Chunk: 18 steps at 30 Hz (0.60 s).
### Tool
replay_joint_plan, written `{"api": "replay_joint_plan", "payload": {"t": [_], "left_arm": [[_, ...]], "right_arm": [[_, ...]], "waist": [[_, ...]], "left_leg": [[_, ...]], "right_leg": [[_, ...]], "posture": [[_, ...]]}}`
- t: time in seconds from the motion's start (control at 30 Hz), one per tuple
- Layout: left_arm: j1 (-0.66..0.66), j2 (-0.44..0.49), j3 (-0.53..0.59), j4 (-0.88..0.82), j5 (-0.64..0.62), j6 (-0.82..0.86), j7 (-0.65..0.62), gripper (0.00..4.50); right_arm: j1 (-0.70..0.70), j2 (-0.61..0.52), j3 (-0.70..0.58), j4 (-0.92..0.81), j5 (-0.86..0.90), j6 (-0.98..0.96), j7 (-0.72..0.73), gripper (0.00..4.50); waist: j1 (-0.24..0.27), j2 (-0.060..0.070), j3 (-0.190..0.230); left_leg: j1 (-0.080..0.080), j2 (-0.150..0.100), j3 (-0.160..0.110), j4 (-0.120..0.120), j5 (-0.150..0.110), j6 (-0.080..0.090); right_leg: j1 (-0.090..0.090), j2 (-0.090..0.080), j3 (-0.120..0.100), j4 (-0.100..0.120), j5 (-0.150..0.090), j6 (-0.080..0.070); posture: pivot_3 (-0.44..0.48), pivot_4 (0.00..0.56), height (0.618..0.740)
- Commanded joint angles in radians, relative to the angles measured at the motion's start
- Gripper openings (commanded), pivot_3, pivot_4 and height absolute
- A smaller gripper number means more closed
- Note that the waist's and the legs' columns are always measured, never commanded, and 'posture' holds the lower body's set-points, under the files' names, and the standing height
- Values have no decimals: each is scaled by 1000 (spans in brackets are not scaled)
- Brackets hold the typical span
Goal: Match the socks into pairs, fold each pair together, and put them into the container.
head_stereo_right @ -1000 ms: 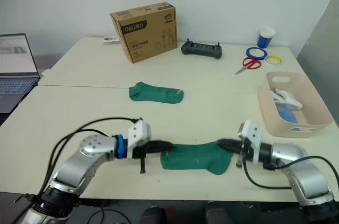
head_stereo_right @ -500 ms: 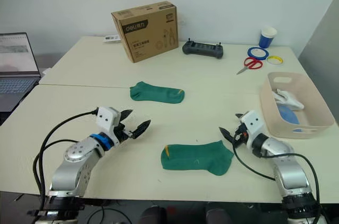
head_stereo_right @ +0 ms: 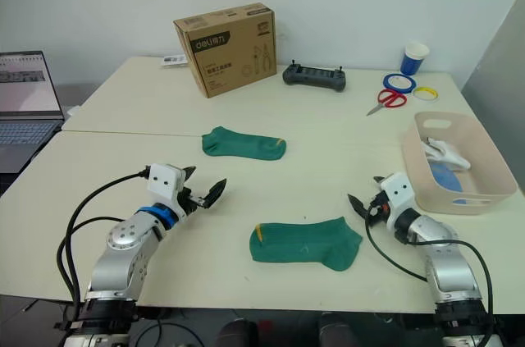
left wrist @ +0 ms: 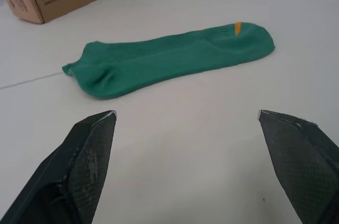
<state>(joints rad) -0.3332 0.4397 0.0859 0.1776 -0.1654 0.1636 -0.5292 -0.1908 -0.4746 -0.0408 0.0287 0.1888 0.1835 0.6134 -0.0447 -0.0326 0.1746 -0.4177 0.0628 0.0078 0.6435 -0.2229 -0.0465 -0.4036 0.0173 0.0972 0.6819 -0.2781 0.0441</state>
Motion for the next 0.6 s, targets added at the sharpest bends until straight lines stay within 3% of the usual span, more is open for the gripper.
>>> {"api": "replay_joint_plan", "payload": {"t": [0.03, 0.3, 0.6], "left_arm": [[-161, 37, -61, 191, 65, -60, -72, 4456], [-542, -53, -114, 738, 139, -173, -97, 4456], [-691, -80, -107, 1040, 191, -141, -21, 4456]], "right_arm": [[-42, -30, -4, -36, 14, 12, 36, 4500], [-75, -15, 16, -80, -1, 62, 24, 4500], [-55, -4, 19, -181, 0, 129, -8, 4500]], "waist": [[4, 0, 0], [13, 0, 0], [8, 0, 0]], "left_leg": [[0, 0, 0, 0, 0, 0], [-2, 0, -1, 0, 0, 0], [-3, 0, -3, 0, 0, 0]], "right_leg": [[0, 0, 0, 0, 0, 0], [-1, 1, -1, -1, 1, -2], [-2, 2, -1, 0, 0, 1]], "posture": [[0, 150, 740], [0, 150, 740], [0, 150, 740]]}}
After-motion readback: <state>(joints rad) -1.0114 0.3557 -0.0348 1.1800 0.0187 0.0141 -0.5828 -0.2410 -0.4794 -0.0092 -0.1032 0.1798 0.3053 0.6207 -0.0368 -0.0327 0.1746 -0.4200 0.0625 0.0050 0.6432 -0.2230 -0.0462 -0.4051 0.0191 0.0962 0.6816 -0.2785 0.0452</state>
